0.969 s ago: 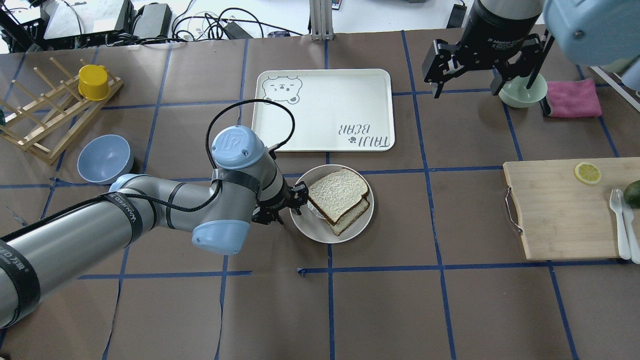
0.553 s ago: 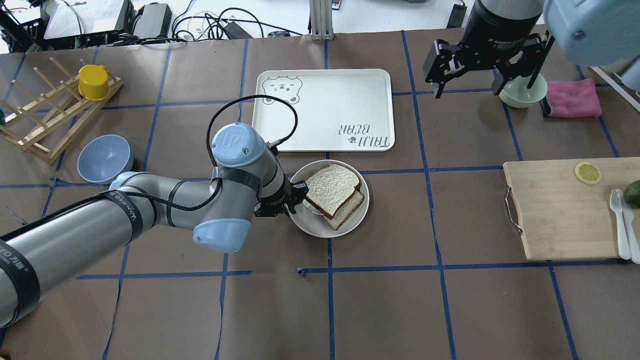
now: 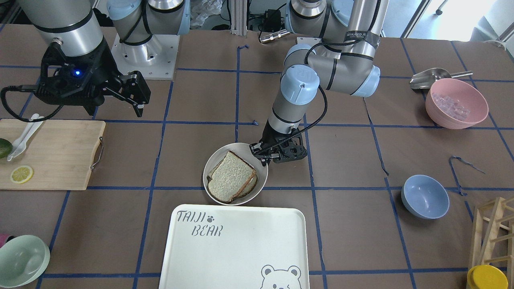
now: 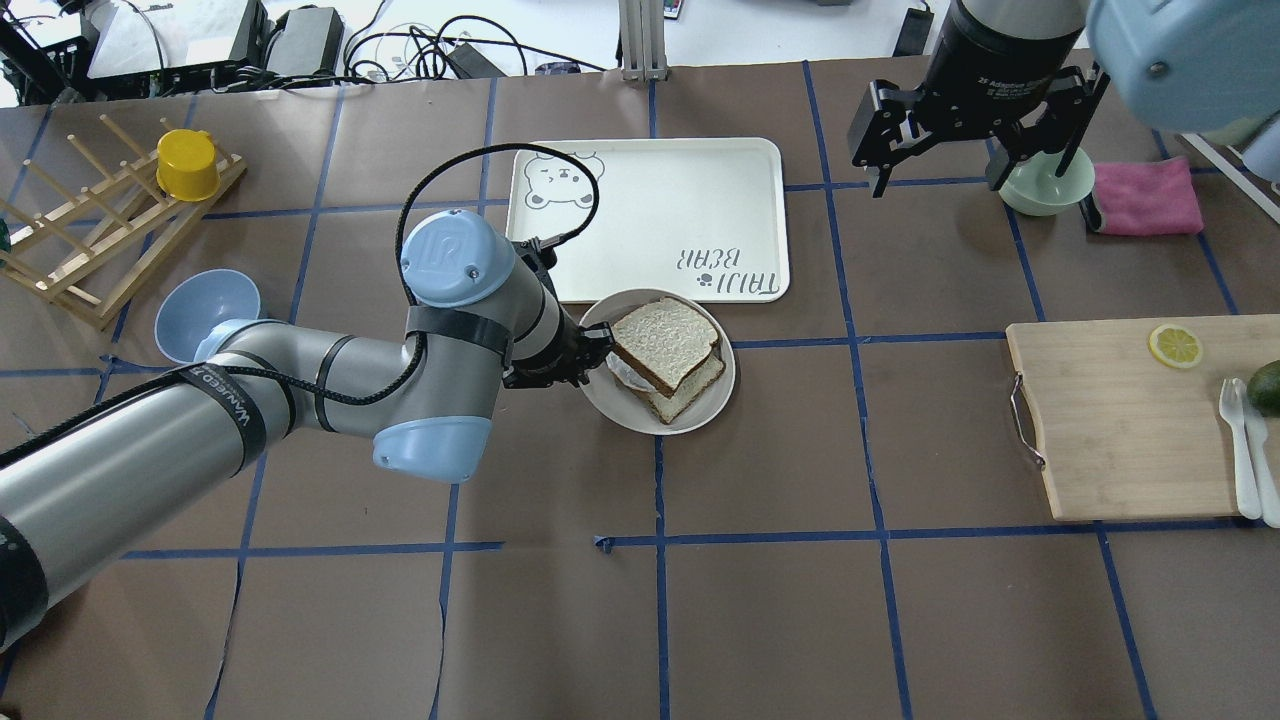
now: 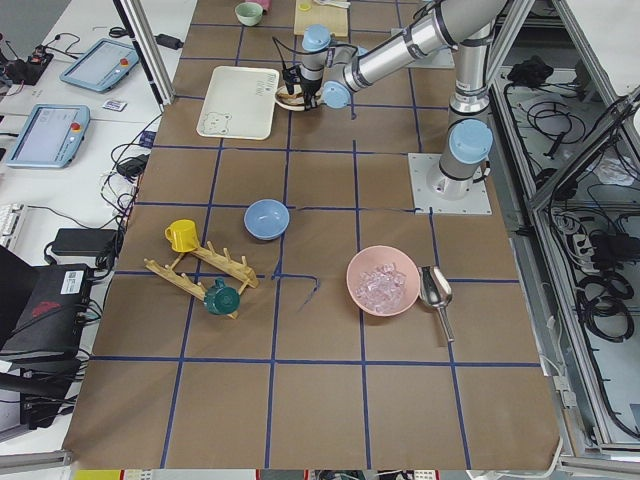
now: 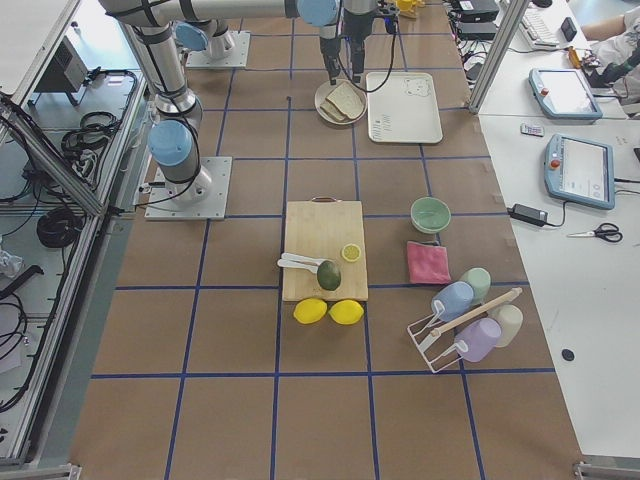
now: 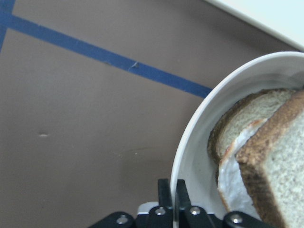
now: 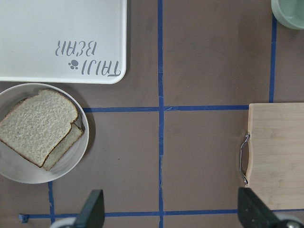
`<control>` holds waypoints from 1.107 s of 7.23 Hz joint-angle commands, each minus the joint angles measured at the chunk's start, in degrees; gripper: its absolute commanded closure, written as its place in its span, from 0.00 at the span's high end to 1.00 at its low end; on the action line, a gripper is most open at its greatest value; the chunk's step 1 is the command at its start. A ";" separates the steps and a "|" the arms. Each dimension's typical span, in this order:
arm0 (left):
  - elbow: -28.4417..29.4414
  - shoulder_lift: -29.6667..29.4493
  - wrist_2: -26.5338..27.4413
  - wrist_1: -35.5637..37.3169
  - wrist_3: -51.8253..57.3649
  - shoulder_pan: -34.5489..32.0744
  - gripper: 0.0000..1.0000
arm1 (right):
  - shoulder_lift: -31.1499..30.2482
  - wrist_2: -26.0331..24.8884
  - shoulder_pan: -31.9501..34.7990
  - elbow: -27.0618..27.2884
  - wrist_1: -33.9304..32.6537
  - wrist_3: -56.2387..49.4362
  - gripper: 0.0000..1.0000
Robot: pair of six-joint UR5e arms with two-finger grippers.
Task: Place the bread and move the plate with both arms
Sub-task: 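Slide the plate with the left gripper onto the bear tray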
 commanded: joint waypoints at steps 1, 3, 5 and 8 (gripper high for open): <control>0.80 0.22 -3.91 2.36 5.27 2.28 0.00 | 0.00 -0.03 0.00 0.00 0.01 0.05 1.00; 5.52 -2.13 -5.70 1.85 7.47 6.15 0.00 | -0.09 -0.03 0.09 0.00 0.01 0.05 1.00; 18.93 -7.40 -5.61 -10.04 6.78 6.25 0.00 | -0.09 0.06 0.09 0.09 0.01 0.05 1.00; 29.53 -16.45 -5.52 -11.25 7.57 6.34 0.00 | 0.09 -0.02 0.09 0.18 0.01 0.23 1.00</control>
